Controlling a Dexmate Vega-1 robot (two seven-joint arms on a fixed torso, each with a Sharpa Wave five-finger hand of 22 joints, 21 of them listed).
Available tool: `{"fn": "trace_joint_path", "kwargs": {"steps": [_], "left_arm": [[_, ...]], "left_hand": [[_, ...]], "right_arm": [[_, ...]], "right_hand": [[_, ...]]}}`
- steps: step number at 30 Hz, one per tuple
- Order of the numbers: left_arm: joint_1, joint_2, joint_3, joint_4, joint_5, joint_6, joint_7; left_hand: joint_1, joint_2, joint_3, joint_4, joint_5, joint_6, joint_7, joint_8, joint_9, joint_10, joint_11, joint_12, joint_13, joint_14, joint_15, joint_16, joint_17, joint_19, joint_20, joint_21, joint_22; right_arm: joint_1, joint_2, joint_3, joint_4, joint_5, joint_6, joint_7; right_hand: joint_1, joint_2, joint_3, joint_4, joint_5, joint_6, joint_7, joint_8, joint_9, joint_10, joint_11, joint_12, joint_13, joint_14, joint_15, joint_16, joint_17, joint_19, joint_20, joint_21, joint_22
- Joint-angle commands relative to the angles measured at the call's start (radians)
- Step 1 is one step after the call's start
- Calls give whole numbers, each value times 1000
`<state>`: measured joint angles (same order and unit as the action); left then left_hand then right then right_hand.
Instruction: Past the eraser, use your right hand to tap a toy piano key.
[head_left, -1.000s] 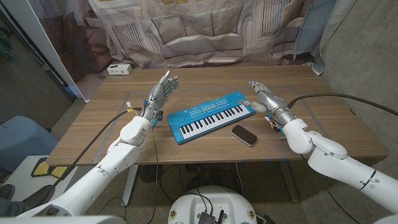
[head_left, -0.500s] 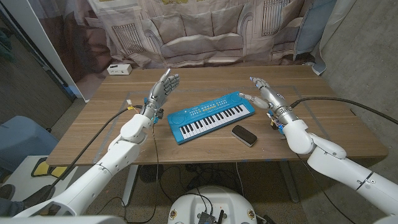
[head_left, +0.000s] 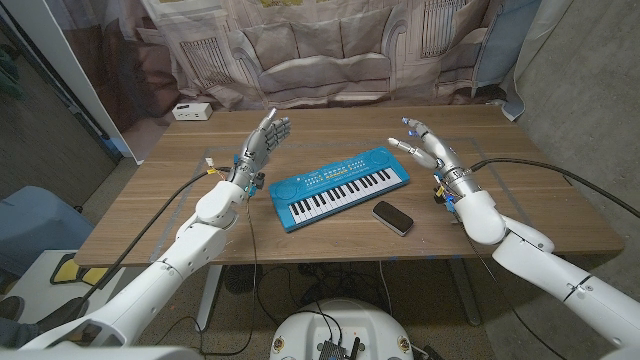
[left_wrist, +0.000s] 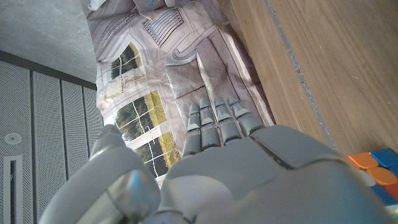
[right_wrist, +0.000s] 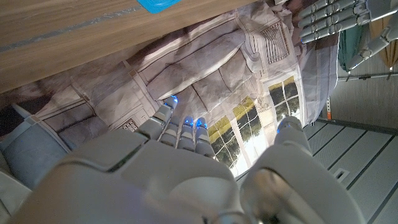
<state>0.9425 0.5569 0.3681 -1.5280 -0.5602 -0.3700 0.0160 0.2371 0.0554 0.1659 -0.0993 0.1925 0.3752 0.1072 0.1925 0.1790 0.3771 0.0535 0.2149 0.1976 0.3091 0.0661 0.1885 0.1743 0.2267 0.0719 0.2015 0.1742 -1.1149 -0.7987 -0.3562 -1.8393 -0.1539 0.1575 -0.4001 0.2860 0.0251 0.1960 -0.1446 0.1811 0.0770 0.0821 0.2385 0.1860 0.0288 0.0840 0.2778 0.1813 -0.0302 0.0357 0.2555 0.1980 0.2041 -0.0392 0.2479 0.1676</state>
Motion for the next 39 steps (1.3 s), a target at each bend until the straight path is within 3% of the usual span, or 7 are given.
{"fn": "trace_joint_path", "kwargs": {"steps": [1, 12, 22, 31, 39], "left_arm": [[-12, -7, 10, 1, 18, -1, 9], [-9, -12, 11, 8, 15, 1, 13], [-1, -12, 12, -4, 24, -6, 22], [6, -9, 12, -27, 32, -3, 33], [12, -16, 11, -38, 38, -6, 49]], "left_hand": [[0, 5, 0, -6, -3, 5, 0, -1, 3, 6, 1, -1, 2, 4, -2, 1, 5, 5, 2, -2, 4], [0, 5, 0, -6, -3, 5, -2, -1, 3, 4, 0, -2, 2, 5, -3, 1, 5, 5, 3, -2, 4], [0, 6, 0, -7, -3, 6, 1, -1, 3, 5, 2, -2, 2, 5, -2, 0, 5, 5, 3, -3, 4], [0, 6, 0, -7, -3, 4, 0, -2, 3, 5, 2, -2, 2, 5, -2, 0, 5, 5, 3, -3, 4], [0, 6, 0, -7, -3, 5, -1, -2, 3, 5, 1, -2, 2, 5, -1, 0, 5, 5, 3, -3, 4]], "right_arm": [[37, 54, 18, 105, 157, 183, 73], [70, 88, 30, 167, 266, 235, 146], [110, 132, 33, 253, 429, 292, 248], [155, 161, 33, 344, 611, 323, 394], [179, 166, 33, 383, 659, 305, 434]], "right_hand": [[2, -11, -4, -1, 5, 14, 3, 5, 1, 11, 9, 0, 4, 9, 5, 4, 2, 10, -11, 3, 3], [-2, -13, -8, 3, 5, 27, 14, 2, 1, 21, 24, -7, 4, -6, 18, -7, 3, -8, -5, -13, 3], [-6, -14, -10, 6, 4, 41, 20, 2, 1, 26, 33, -12, 4, -13, 20, -13, 4, -19, 2, -22, 3], [-9, -14, -12, 8, 4, 45, 25, 0, 0, 29, 38, -15, 4, -13, 25, -15, 4, -20, 3, -26, 4], [-13, -14, -14, 10, 3, 49, 27, -2, 0, 32, 37, -17, 4, -13, 27, -17, 5, -23, 6, -29, 4]]}}
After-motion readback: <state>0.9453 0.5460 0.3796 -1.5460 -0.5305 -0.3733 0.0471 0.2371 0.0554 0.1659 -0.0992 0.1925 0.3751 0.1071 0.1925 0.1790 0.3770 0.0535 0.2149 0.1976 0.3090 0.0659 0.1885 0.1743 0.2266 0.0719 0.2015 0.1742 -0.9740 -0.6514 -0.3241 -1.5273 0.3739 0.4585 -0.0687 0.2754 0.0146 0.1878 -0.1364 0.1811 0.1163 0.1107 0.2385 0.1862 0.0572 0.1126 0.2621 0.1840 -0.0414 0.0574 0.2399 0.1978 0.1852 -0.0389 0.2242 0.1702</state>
